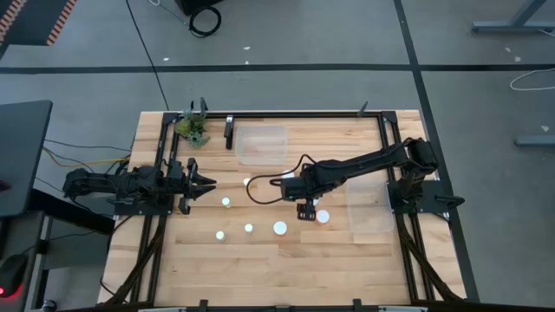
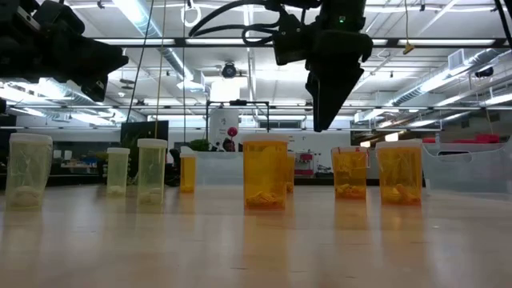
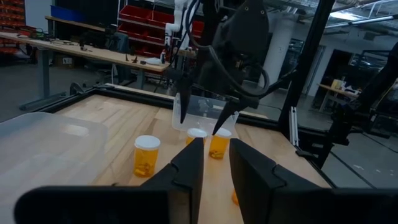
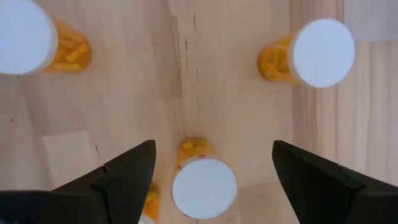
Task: Pick and place medicine bottles into bin by pill shape (circle, oval)
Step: Put the large orange pill bottle into the bottom transparent bin
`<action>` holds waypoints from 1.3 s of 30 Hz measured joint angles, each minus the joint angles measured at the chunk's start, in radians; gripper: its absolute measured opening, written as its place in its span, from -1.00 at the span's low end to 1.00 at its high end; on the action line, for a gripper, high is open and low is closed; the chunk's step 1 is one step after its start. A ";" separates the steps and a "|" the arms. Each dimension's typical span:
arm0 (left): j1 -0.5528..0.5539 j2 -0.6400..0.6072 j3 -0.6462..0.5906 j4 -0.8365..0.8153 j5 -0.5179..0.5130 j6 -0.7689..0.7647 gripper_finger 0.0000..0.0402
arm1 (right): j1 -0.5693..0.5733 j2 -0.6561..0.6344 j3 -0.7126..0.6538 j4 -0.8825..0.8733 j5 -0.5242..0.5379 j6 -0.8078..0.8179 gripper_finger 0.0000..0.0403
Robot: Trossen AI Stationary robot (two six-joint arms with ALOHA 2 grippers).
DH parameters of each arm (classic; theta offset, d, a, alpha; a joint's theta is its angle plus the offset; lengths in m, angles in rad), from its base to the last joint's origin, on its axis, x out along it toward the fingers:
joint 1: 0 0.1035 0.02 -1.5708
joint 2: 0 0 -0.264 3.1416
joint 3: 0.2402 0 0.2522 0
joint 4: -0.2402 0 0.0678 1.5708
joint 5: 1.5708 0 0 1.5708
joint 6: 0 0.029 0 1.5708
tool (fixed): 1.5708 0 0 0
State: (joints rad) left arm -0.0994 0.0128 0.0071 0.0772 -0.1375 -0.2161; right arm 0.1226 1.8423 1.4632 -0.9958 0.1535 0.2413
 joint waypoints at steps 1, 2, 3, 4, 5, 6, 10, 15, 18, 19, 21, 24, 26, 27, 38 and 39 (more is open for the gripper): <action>0.000 0.000 0.000 0.000 0.000 0.000 -0.59 | 0.000 0.000 -0.003 0.000 0.000 0.000 0.64; 0.000 0.000 0.000 0.000 0.000 0.000 -0.59 | 0.000 0.000 -0.008 0.000 0.000 0.000 0.64; 0.000 0.000 0.000 0.000 0.000 -0.001 -0.59 | 0.000 0.000 -0.016 0.000 0.000 0.000 0.64; 0.000 0.000 0.000 0.000 0.000 0.000 -0.58 | 0.000 0.000 -0.025 0.000 0.000 0.000 0.64; 0.000 0.000 0.000 0.000 0.000 0.000 -0.58 | 0.000 0.000 -0.036 0.001 -0.001 0.000 0.64; 0.000 0.000 0.000 0.000 0.000 0.000 -0.57 | -0.001 0.000 -0.046 0.003 -0.002 0.000 0.64; 0.000 0.000 0.000 0.000 0.000 0.000 -0.55 | 0.000 0.000 -0.067 0.009 -0.005 0.010 0.64; 0.000 0.000 0.000 0.000 0.000 0.000 -0.57 | 0.000 0.000 -0.080 0.026 -0.034 0.009 0.64; 0.000 0.000 0.000 0.000 0.000 -0.001 -0.58 | 0.000 0.000 -0.081 0.027 -0.036 0.001 0.64; 0.000 0.000 0.000 0.000 0.000 0.000 -0.59 | 0.000 0.000 -0.081 0.026 -0.036 0.001 0.64; 0.000 0.000 0.000 0.000 0.000 -0.001 -0.58 | 0.000 0.000 -0.081 0.026 -0.036 0.001 0.64; 0.000 0.000 0.000 0.000 0.000 0.000 -0.56 | 0.000 0.000 -0.081 0.026 -0.036 0.001 0.64; 0.000 0.000 0.000 0.000 0.000 -0.001 -0.55 | 0.000 0.000 -0.081 0.026 -0.038 0.001 0.64; 0.000 0.000 0.000 0.000 0.000 0.000 -0.55 | 0.000 0.000 -0.081 0.026 -0.039 0.001 0.64; 0.000 0.000 0.000 0.001 0.000 0.000 -0.58 | 0.003 0.058 -0.082 0.020 -0.073 -0.025 0.61; 0.000 0.000 0.000 0.002 0.000 -0.001 -0.57 | 0.005 0.071 -0.082 0.015 -0.075 -0.034 0.60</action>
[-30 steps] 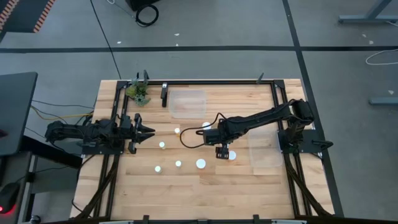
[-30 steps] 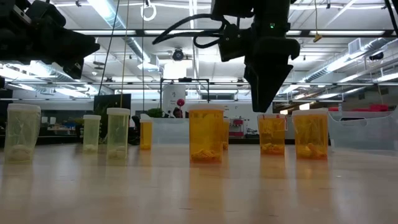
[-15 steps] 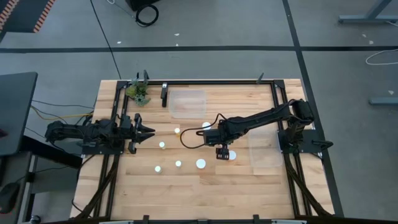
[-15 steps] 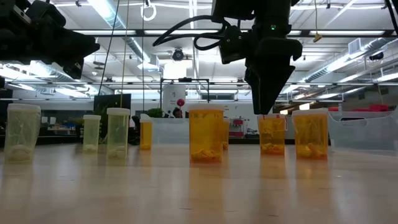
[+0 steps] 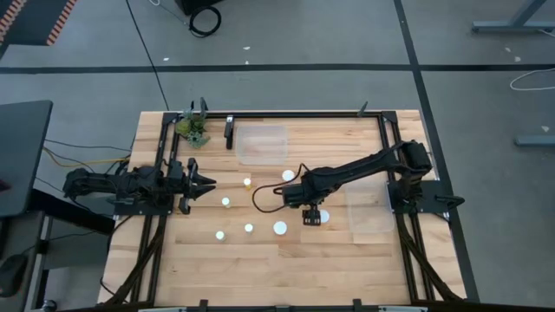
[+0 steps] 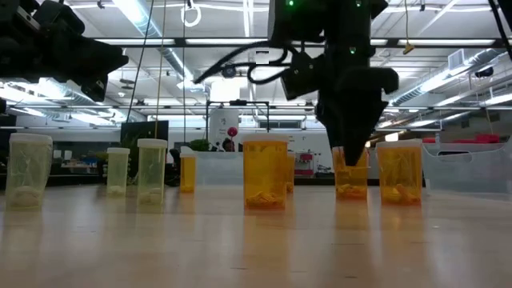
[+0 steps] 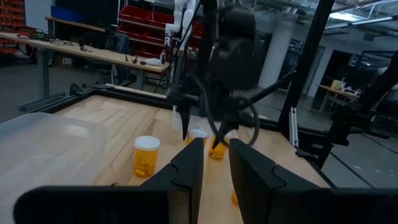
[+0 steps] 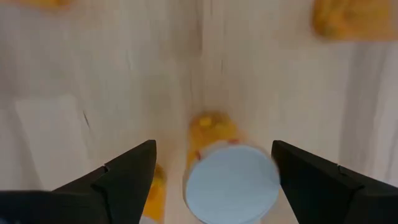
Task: Pick and place medicine bottles into bin by pill shape (circle, oval)
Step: Put the large orange pill bottle into the bottom transparent bin
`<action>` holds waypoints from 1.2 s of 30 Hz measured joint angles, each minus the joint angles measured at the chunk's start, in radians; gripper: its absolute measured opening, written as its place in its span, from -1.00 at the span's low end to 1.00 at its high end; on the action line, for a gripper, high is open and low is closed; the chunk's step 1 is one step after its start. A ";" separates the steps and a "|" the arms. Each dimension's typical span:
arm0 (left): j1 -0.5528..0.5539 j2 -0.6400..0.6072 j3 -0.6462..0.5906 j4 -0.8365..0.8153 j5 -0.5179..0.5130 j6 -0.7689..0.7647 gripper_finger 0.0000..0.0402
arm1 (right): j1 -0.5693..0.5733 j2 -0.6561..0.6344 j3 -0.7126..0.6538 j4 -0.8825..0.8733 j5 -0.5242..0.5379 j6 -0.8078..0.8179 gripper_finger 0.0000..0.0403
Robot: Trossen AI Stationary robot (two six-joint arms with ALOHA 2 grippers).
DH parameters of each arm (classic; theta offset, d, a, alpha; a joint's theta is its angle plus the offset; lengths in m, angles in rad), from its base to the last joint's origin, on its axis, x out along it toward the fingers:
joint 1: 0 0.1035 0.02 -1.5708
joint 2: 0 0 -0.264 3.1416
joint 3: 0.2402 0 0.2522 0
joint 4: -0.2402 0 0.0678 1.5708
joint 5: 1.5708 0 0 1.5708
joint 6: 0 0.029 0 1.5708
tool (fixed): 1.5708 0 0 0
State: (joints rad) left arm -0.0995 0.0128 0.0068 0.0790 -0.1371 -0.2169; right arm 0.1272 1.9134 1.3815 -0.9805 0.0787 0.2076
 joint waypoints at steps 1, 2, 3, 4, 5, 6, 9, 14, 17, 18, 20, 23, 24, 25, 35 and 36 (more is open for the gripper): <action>0.000 0.000 0.000 -0.003 0.000 0.000 -0.56 | 0.000 0.006 0.000 0.005 -0.002 -0.008 0.59; 0.000 0.000 0.000 -0.004 0.000 0.001 -0.56 | 0.000 0.014 0.000 0.003 -0.002 -0.015 0.59; 0.000 0.000 0.000 -0.001 0.000 0.001 -0.55 | 0.000 0.019 0.000 0.006 -0.001 -0.019 0.58; 0.000 0.000 0.000 -0.002 0.000 0.000 -0.54 | 0.000 0.022 0.000 0.008 -0.001 -0.020 0.58; 0.000 0.000 0.000 -0.005 0.001 0.000 -0.54 | -0.002 0.024 0.000 0.002 -0.001 -0.023 0.58; 0.000 0.000 0.000 -0.003 0.000 0.001 -0.54 | -0.004 0.024 0.000 0.002 -0.001 -0.025 0.57; 0.000 0.000 0.000 -0.002 0.000 0.000 -0.56 | -0.007 0.025 0.000 0.000 -0.001 -0.020 0.55; 0.000 0.000 0.000 -0.002 0.000 0.000 -0.60 | -0.007 0.025 0.000 0.000 -0.001 -0.020 0.44; 0.000 0.000 0.000 -0.002 0.000 0.001 -0.60 | -0.007 0.025 0.000 -0.003 -0.001 -0.020 0.35; 0.000 0.000 0.000 -0.002 0.000 0.000 -0.59 | -0.007 0.025 0.000 -0.007 -0.001 -0.021 0.32; 0.000 0.000 0.000 -0.002 0.000 0.000 -0.58 | -0.007 0.025 0.000 -0.014 -0.001 -0.021 0.26; 0.000 0.000 0.000 -0.002 0.000 0.000 -0.56 | -0.008 0.025 0.000 -0.017 -0.001 -0.020 0.18; 0.000 0.000 0.000 -0.002 0.000 0.000 -0.55 | -0.008 0.025 0.000 -0.017 -0.001 -0.020 0.15; 0.000 0.000 0.000 -0.002 0.000 0.001 -0.55 | -0.008 0.025 0.000 -0.017 -0.002 -0.019 0.14; 0.000 0.000 0.000 -0.002 0.000 0.001 -0.59 | -0.025 0.014 0.008 -0.036 -0.006 -0.017 0.12; 0.000 0.000 0.000 -0.002 0.000 0.000 -0.59 | -0.029 0.011 0.013 -0.047 -0.006 -0.016 0.12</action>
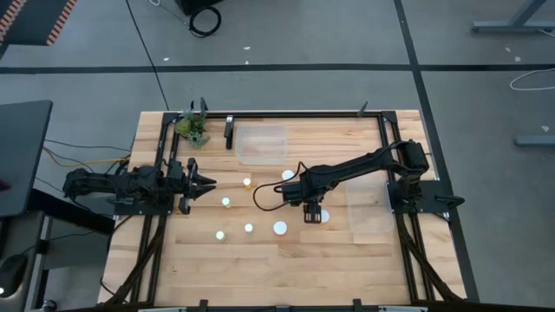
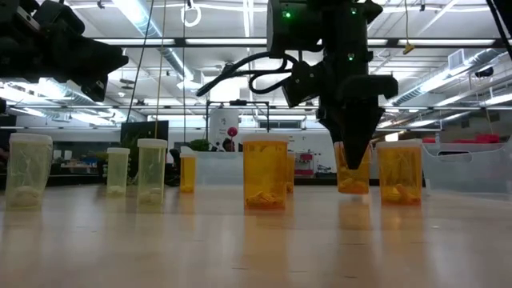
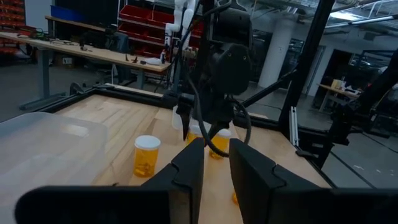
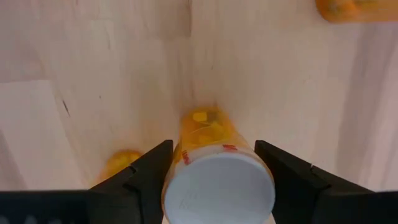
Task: Pick and place medicine bottles into bin by pill shape (circle, oval)
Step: Put the large orange pill bottle into the bottom transparent bin
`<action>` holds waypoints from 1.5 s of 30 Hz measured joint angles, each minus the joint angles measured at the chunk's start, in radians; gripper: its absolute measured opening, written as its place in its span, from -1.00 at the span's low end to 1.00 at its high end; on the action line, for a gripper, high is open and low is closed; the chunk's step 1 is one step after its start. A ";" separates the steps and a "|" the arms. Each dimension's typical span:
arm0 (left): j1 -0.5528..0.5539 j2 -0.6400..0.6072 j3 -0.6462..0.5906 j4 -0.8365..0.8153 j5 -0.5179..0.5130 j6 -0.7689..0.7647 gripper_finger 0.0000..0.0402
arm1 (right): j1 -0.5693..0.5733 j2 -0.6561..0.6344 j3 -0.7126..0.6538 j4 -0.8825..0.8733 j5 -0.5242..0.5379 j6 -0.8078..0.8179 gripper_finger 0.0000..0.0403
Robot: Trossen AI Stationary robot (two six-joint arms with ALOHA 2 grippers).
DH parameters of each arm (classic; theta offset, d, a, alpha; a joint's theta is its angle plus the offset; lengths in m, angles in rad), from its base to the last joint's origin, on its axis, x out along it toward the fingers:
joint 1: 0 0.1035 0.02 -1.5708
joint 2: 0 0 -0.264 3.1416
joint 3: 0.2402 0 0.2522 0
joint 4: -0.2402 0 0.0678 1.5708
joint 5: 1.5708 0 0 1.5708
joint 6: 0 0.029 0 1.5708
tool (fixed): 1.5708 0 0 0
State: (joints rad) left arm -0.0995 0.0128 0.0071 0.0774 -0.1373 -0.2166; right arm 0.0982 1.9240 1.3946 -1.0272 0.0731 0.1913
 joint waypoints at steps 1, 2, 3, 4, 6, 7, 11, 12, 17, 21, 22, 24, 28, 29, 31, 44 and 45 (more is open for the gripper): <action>0.000 0.000 0.000 0.000 0.000 0.000 -0.59 | -0.002 -0.002 0.006 -0.001 0.000 0.000 0.12; 0.000 0.000 0.000 0.000 0.000 0.001 -0.58 | -0.005 -0.002 0.015 -0.001 0.000 0.000 0.12; 0.000 0.000 0.000 0.000 0.000 0.001 -0.58 | -0.007 -0.002 0.025 -0.012 0.000 -0.003 0.12; 0.000 0.000 0.000 -0.001 0.000 0.000 -0.57 | -0.009 -0.002 0.036 -0.031 0.000 -0.008 0.12; 0.000 0.000 0.000 0.000 0.000 0.000 -0.55 | -0.012 -0.003 0.049 -0.039 0.000 -0.017 0.12; 0.000 0.000 0.000 0.001 0.000 0.001 -0.55 | -0.013 -0.003 0.054 -0.039 0.000 -0.018 0.12; 0.000 0.000 0.000 0.001 0.000 0.000 -0.56 | -0.022 -0.003 0.083 -0.086 -0.003 -0.020 0.12; 0.000 0.000 0.000 0.000 0.000 0.001 -0.57 | -0.024 -0.002 0.089 -0.096 -0.003 -0.022 0.12; 0.000 0.000 0.000 0.000 0.000 0.001 -0.59 | -0.027 -0.002 0.145 -0.156 -0.004 -0.024 0.12; 0.000 0.000 0.000 0.000 0.000 0.001 -0.56 | -0.024 -0.002 0.172 -0.162 -0.013 -0.025 0.12; 0.000 0.000 0.000 0.000 0.000 0.001 -0.56 | -0.024 -0.002 0.177 -0.169 -0.022 -0.027 0.12; 0.000 0.000 0.000 0.000 0.000 0.000 -0.55 | -0.024 -0.002 0.193 -0.190 -0.033 -0.031 0.12; 0.000 0.000 0.000 0.000 0.000 0.000 -0.56 | -0.024 -0.002 0.231 -0.238 -0.041 -0.033 0.12; 0.000 0.000 0.000 0.000 0.000 0.000 -0.57 | -0.024 -0.002 0.240 -0.246 -0.048 -0.035 0.12; 0.000 0.000 0.000 0.000 0.000 0.001 -0.59 | -0.024 -0.002 0.260 -0.257 -0.067 -0.039 0.12; 0.000 0.000 0.000 0.000 0.000 0.000 -0.56 | -0.016 -0.064 0.345 -0.361 -0.092 -0.030 0.12; 0.000 0.000 0.000 0.000 0.000 0.001 -0.56 | -0.016 -0.083 0.345 -0.362 -0.089 -0.020 0.12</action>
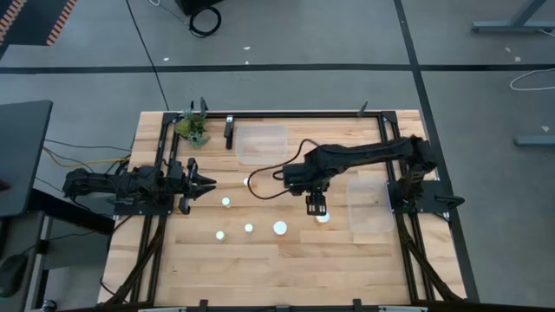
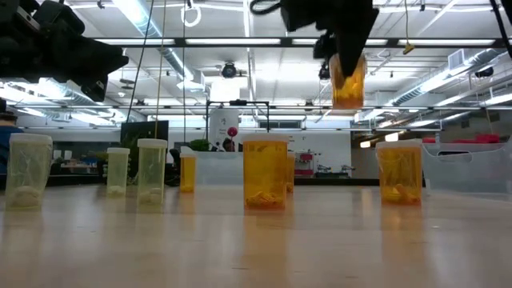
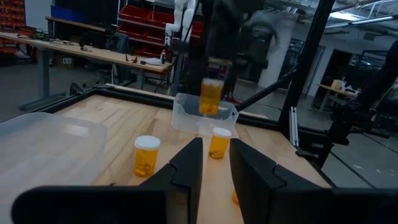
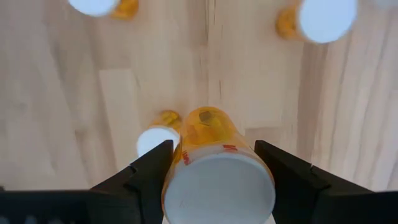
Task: Pick and place medicine bottles into bin by pill shape (circle, oval)
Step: Put the large orange pill bottle into the bottom transparent bin
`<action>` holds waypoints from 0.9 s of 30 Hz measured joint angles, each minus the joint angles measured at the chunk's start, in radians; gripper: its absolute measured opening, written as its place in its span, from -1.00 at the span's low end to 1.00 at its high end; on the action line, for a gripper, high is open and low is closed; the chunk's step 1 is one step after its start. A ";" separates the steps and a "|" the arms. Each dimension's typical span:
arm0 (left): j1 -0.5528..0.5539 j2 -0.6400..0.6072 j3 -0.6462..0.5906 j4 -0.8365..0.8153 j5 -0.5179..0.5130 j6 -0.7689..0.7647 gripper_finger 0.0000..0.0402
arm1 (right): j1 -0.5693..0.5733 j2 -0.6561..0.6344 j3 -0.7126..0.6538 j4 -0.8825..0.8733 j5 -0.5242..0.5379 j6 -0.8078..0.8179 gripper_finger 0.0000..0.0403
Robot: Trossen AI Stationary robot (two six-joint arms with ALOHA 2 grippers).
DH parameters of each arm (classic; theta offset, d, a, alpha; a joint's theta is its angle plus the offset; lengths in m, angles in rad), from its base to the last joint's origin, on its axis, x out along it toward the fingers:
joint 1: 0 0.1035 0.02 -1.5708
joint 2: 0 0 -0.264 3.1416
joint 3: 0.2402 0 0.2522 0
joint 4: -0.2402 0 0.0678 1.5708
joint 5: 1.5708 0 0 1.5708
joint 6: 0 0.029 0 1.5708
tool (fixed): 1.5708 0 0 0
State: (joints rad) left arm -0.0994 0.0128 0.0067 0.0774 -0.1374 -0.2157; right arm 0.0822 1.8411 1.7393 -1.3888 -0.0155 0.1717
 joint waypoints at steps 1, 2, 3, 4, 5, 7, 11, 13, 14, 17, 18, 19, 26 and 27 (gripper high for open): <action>0.000 0.000 0.000 -0.001 0.000 -0.001 -0.55 | 0.000 -0.023 -0.001 -0.001 0.010 0.011 0.12; 0.000 0.000 0.000 -0.001 0.000 -0.001 -0.55 | 0.000 -0.043 -0.001 0.000 0.017 0.023 0.12; 0.000 0.000 0.000 0.001 0.000 -0.001 -0.55 | 0.000 -0.064 -0.001 0.005 0.019 0.036 0.12; 0.000 0.000 0.000 0.000 0.000 0.000 -0.55 | 0.000 -0.083 -0.001 0.007 0.020 0.050 0.12; 0.000 0.000 0.000 0.000 0.000 0.000 -0.55 | 0.002 -0.101 -0.001 0.005 0.023 0.065 0.12; 0.000 0.000 0.000 0.000 0.000 -0.001 -0.55 | 0.009 -0.133 -0.001 0.004 0.028 0.089 0.12; 0.000 0.000 0.000 0.000 0.000 -0.001 -0.58 | 0.022 -0.180 -0.001 -0.031 0.041 0.136 0.12; 0.000 0.000 0.000 0.000 0.000 0.000 -0.58 | 0.026 -0.198 -0.001 -0.049 0.041 0.167 0.12; 0.000 0.000 0.000 0.000 0.000 -0.001 -0.59 | 0.026 -0.205 -0.001 -0.059 0.040 0.177 0.12; 0.000 0.000 0.000 0.000 0.000 0.000 -0.59 | 0.026 -0.226 -0.002 -0.085 0.019 0.219 0.12; 0.000 0.000 0.000 0.000 0.000 0.000 -0.58 | 0.026 -0.233 -0.002 -0.094 0.011 0.234 0.12; 0.000 0.000 0.000 0.000 0.000 -0.001 -0.57 | 0.026 -0.239 -0.002 -0.098 0.004 0.248 0.12; 0.000 0.000 0.000 0.000 0.000 0.000 -0.55 | 0.026 -0.248 -0.003 -0.189 -0.030 0.351 0.12; 0.000 0.000 0.000 0.000 0.000 0.000 -0.56 | 0.026 -0.248 -0.005 -0.186 -0.039 0.366 0.12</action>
State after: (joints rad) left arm -0.0995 0.0128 0.0068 0.0772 -0.1371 -0.2160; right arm 0.1081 1.5928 1.7339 -1.5743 -0.0544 0.5373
